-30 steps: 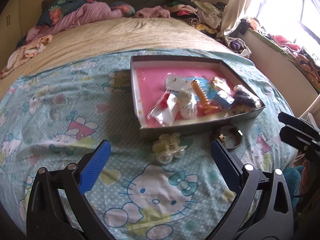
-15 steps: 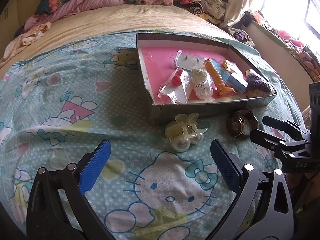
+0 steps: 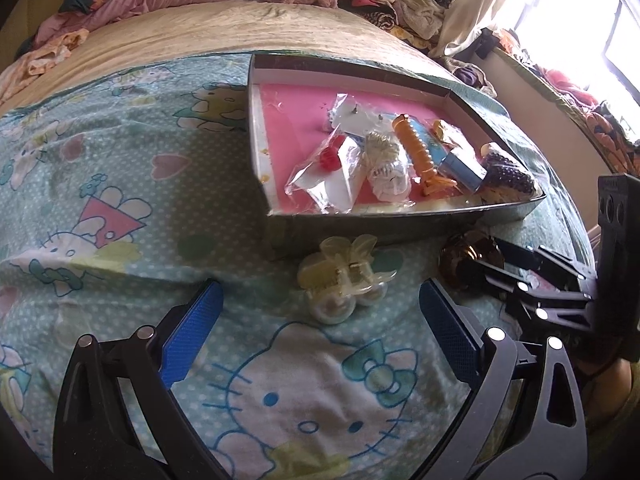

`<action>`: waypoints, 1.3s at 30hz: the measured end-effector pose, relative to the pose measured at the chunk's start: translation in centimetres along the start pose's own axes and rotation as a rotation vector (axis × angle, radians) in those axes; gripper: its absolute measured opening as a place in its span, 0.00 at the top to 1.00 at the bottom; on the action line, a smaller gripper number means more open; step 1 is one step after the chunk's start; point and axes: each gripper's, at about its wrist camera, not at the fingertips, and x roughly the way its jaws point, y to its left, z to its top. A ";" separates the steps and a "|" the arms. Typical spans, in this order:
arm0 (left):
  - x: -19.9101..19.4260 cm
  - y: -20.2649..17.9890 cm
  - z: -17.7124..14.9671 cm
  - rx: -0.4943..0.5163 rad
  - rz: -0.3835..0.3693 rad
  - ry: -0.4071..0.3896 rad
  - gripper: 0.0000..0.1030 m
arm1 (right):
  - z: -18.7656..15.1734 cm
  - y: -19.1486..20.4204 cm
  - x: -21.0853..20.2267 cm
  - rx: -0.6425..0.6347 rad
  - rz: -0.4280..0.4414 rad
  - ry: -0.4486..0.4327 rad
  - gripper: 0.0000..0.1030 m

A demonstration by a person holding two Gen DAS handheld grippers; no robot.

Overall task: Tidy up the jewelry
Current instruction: 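Grasp the brown leather watch with the right tool while the left tool grasps the pearl hair claw, then lower the watch and hair claw into the pink box and open both tools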

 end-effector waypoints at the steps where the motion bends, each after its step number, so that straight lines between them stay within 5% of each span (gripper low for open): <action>1: 0.2 -0.2 0.0 -0.002 -0.003 -0.001 0.18 | 0.0 -0.1 -0.2 0.003 0.006 0.000 0.33; 3: 0.5 -0.7 0.1 0.001 0.004 -0.002 0.26 | -0.3 -0.4 -0.9 0.009 0.019 -0.007 0.33; 7: 1.2 -1.5 0.1 0.025 0.052 -0.011 0.61 | -0.7 -0.5 -2.5 0.016 0.040 -0.028 0.33; 22: -3.4 -3.5 2.0 0.113 0.008 -0.115 0.62 | 1.1 -0.1 -8.1 -0.034 0.055 -0.162 0.33; 39: -1.4 -5.1 7.5 0.146 0.018 -0.148 0.62 | 6.5 -3.4 -7.7 -0.044 -0.031 -0.211 0.33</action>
